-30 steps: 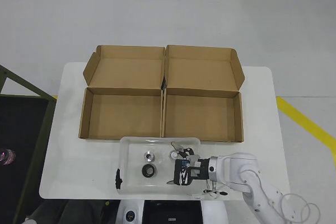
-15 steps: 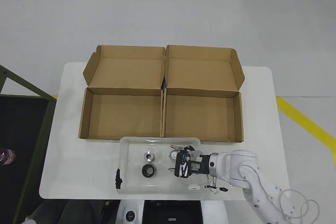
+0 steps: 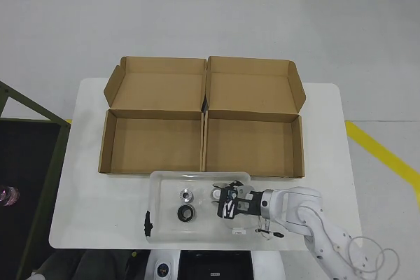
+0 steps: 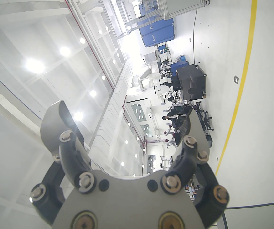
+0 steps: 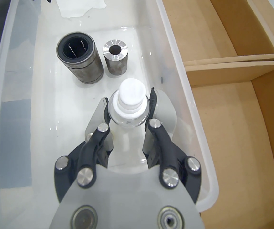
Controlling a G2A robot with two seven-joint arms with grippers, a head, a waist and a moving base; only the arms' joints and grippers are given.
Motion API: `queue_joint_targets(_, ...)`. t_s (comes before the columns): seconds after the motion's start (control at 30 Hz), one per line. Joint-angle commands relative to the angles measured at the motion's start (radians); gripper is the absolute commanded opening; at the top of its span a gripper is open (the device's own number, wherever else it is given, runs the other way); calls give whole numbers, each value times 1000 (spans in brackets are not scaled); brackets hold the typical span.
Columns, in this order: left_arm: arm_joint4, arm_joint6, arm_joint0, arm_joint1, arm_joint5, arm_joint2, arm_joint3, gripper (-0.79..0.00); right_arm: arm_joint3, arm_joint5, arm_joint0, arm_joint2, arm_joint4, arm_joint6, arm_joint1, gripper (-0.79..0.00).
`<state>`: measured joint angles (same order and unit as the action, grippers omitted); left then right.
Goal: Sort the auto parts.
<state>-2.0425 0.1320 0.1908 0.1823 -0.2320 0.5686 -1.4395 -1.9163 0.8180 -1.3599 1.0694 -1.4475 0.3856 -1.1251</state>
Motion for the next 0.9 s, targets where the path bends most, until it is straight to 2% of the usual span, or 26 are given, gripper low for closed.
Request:
queue_joint_targets(0.0,0,0,0,0,0,0,0,0,-2,4,2,0,8,-13,1,-785)
queue_joint_targets(0.5,0,0,0,0,0,0,0,0,-75,36,7,14,96,-160,8,-785)
queue_joint_targets(0.87,0,0,0,0,0,0,0,0,-125,35,31,41,121,-209,14,-785)
